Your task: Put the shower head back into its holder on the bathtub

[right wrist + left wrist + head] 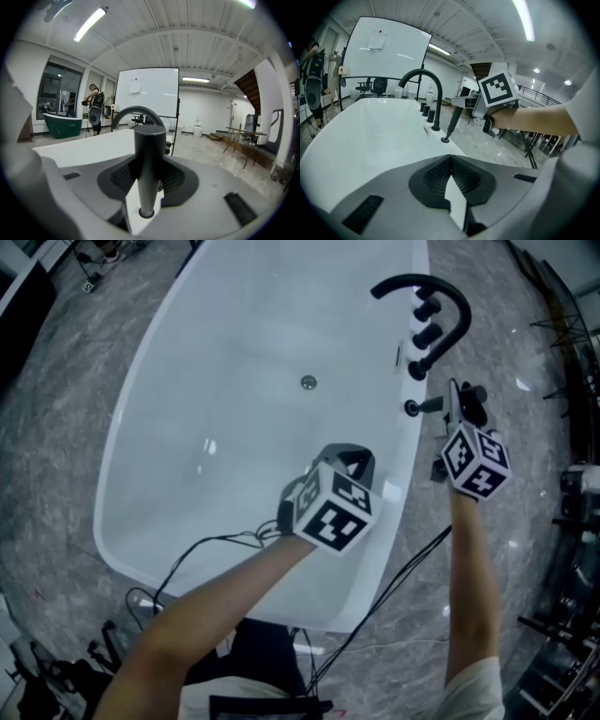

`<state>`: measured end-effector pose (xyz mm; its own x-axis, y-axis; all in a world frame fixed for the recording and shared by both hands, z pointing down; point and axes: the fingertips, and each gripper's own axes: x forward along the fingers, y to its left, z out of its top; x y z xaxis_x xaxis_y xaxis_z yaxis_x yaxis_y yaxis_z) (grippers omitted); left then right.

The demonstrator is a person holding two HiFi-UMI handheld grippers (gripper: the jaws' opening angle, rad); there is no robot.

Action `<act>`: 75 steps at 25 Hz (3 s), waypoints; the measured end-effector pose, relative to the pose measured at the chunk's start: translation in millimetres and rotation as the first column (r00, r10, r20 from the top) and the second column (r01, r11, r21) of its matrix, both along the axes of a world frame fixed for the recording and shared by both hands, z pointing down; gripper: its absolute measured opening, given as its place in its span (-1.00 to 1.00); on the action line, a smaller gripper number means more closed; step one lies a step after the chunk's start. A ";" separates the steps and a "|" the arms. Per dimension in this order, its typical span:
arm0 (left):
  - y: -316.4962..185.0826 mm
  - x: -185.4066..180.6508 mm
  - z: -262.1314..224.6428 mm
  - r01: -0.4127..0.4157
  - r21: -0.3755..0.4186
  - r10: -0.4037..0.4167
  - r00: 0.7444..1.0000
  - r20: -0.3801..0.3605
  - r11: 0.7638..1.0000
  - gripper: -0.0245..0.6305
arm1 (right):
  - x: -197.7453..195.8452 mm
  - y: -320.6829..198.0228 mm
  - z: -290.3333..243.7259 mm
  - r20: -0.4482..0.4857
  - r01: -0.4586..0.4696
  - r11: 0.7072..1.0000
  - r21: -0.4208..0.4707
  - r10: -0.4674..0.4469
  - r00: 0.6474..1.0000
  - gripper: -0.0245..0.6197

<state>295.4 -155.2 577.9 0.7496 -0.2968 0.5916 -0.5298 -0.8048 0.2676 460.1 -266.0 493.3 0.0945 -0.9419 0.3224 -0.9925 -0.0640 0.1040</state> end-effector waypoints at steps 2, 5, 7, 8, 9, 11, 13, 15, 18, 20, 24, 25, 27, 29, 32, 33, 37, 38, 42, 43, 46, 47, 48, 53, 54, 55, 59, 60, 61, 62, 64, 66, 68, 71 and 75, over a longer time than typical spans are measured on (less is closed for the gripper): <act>-0.6 -3.1 3.1 0.012 -0.011 -0.012 1.000 0.001 1.000 -0.88 | 0.9 -0.8 2.9 0.002 0.001 1.000 -0.005 -0.001 1.000 -0.53; -2.1 -8.2 7.8 0.029 -0.017 -0.028 1.000 0.008 0.999 -0.88 | 1.7 -2.4 7.6 0.005 0.001 1.000 -0.008 -0.001 1.000 -0.53; -2.9 -10.4 10.2 0.035 -0.019 -0.035 0.999 0.012 0.999 -0.88 | 2.1 -4.6 10.5 0.005 0.004 1.000 -0.010 -0.004 1.000 -0.53; -3.4 -11.2 11.2 0.038 -0.020 -0.037 0.999 0.013 0.999 -0.88 | 2.3 -6.2 11.9 0.005 0.005 1.000 -0.010 -0.005 1.000 -0.53; -3.8 -11.9 12.0 0.039 -0.020 -0.039 0.999 0.014 0.999 -0.88 | 2.3 -7.9 13.2 0.004 0.006 1.000 -0.011 -0.006 1.000 -0.53; -4.7 -13.2 13.7 0.043 -0.019 -0.042 0.999 0.017 0.999 -0.88 | 2.2 -11.0 16.0 0.005 0.009 1.000 -0.011 -0.009 1.000 -0.53; -5.9 -14.3 14.5 0.048 -0.019 -0.047 0.999 0.019 0.999 -0.88 | 1.9 -13.6 18.5 0.006 0.011 1.000 -0.012 -0.011 1.000 -0.53; -6.8 -15.0 14.4 0.051 -0.018 -0.050 0.999 0.019 0.999 -0.88 | 2.0 -15.6 21.0 0.007 0.013 1.000 -0.014 -0.013 1.000 -0.53; -9.4 -15.9 16.1 0.050 -0.014 -0.049 0.999 0.019 0.999 -0.88 | 4.2 -17.9 26.2 0.009 0.012 1.000 -0.017 -0.011 1.000 -0.53; -11.2 -17.9 18.9 0.053 -0.016 -0.053 0.998 0.021 0.998 -0.88 | 5.2 -19.4 30.0 0.012 0.009 1.000 -0.015 -0.009 1.000 -0.53; -11.7 -20.6 23.5 0.056 -0.021 -0.055 0.998 0.027 0.998 -0.88 | 4.2 -22.4 32.1 0.019 0.005 1.000 -0.005 -0.005 1.000 -0.53; -11.9 -20.8 23.9 0.057 -0.022 -0.056 0.998 0.027 0.998 -0.88 | 3.6 -23.2 32.1 0.020 0.006 1.000 -0.003 -0.005 1.000 -0.53; -12.7 -20.8 23.9 0.057 -0.021 -0.057 0.998 0.027 0.998 -0.88 | 2.9 -24.1 32.1 0.024 0.008 1.000 -0.003 -0.008 1.000 -0.53; -14.8 -21.1 24.1 0.060 -0.016 -0.059 0.998 0.029 0.998 -0.88 | 2.5 -25.2 33.3 0.030 0.016 1.000 -0.008 -0.016 0.999 -0.53; -16.8 -21.0 25.0 0.069 -0.021 -0.068 0.997 0.029 0.997 -0.88 | 4.7 -23.2 36.0 0.034 0.027 0.999 -0.031 -0.026 0.999 -0.53; -16.1 -20.5 24.8 0.069 -0.024 -0.068 0.997 0.028 0.997 -0.88 | 6.6 -21.4 36.7 0.032 0.028 0.999 -0.040 -0.026 0.999 -0.53; -14.8 -24.3 19.6 0.063 -0.014 -0.063 0.998 0.029 0.998 -0.88 | 11.0 -17.9 36.6 0.031 0.025 0.998 -0.065 -0.023 0.999 -0.52; -16.2 -26.1 18.1 0.067 -0.010 -0.067 0.997 0.030 0.998 -0.88 | 11.5 -18.6 36.1 0.033 0.027 0.997 -0.068 -0.024 0.999 -0.52; -20.4 -29.4 13.9 0.083 -0.001 -0.083 0.996 0.033 0.997 -0.88 | 13.7 -18.4 35.7 0.032 0.027 0.997 -0.078 -0.025 0.999 -0.52; -20.1 -29.3 13.3 0.083 -0.001 -0.083 0.996 0.033 0.997 -0.88 | 14.1 -17.6 35.2 0.031 0.027 0.997 -0.079 -0.024 0.999 -0.52; -17.8 -28.9 12.5 0.082 -0.002 -0.082 0.996 0.033 0.997 -0.88 | 15.0 -15.1 32.8 0.031 0.024 0.997 -0.077 -0.022 0.999 -0.52; -17.2 -28.6 12.1 0.081 -0.002 -0.081 0.996 0.032 0.997 -0.88 | 15.6 -14.5 32.0 0.033 0.023 0.997 -0.077 -0.021 0.999 -0.52; -16.8 -28.2 11.6 0.080 -0.002 -0.080 0.996 0.031 0.997 -0.88 | 16.3 -14.1 31.3 0.035 0.022 0.997 -0.077 -0.020 0.999 -0.51; -14.7 -27.6 11.2 0.075 -0.003 -0.075 0.997 0.029 0.997 -0.88 | 19.6 -13.2 29.0 0.031 0.014 0.997 -0.075 -0.011 0.999 -0.50; -14.6 -27.6 11.9 0.075 -0.003 -0.075 0.997 0.031 0.997 -0.88 | 20.2 -13.9 29.0 0.033 0.012 0.997 -0.072 -0.010 0.999 -0.50; -14.8 -27.8 12.6 0.074 -0.003 -0.074 0.997 0.032 0.997 -0.88 | 20.3 -14.9 29.3 0.038 0.011 0.998 -0.068 -0.009 0.999 -0.50; -15.0 -30.9 12.5 0.080 0.000 -0.080 0.996 0.037 0.997 -0.88 | 17.9 -16.6 28.3 0.049 0.008 0.999 -0.048 -0.006 0.999 -0.50; -15.2 -31.6 12.2 0.081 0.001 -0.081 0.996 0.038 0.997 -0.88 | 17.8 -16.7 27.5 0.052 0.005 0.999 -0.042 -0.003 0.999 -0.50; -15.7 -32.2 11.9 0.082 0.003 -0.083 0.996 0.038 0.997 -0.88 | 17.6 -17.2 27.0 0.055 0.003 0.999 -0.036 -0.001 0.998 -0.50; -16.3 -32.7 11.8 0.084 0.004 -0.084 0.996 0.038 0.996 -0.88 | 17.1 -18.1 26.7 0.059 0.003 1.000 -0.031 -0.001 0.998 -0.50; -16.9 -33.0 12.4 0.085 0.004 -0.085 0.996 0.037 0.996 -0.88 | 16.6 -20.4 26.7 0.063 0.003 1.000 -0.024 -0.002 0.998 -0.50; -16.6 -32.5 14.0 0.086 0.002 -0.086 0.996 0.039 0.996 -0.88 | 18.2 -22.2 27.5 0.062 0.000 1.000 -0.020 0.002 0.998 -0.50; -15.4 -33.4 16.0 0.086 0.000 -0.085 0.995 0.043 0.996 -0.88 | 19.9 -22.6 29.6 0.063 -0.006 1.000 -0.021 0.007 0.998 -0.50; -14.8 -36.2 19.1 0.089 -0.003 -0.089 0.995 0.046 0.996 -0.88 | 18.7 -20.8 37.4 0.064 -0.001 0.999 -0.037 0.003 0.998 -0.50; -13.1 -34.6 21.1 0.079 -0.007 -0.079 0.996 0.049 0.997 -0.88 | 17.6 -15.8 43.1 0.059 0.002 0.999 -0.043 0.001 0.998 -0.50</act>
<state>260.8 -168.3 599.0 0.6946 -0.3484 0.6295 -0.6042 -0.7574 0.2476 477.7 -281.8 536.4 0.0734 -0.9272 0.3674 -0.9971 -0.0600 0.0477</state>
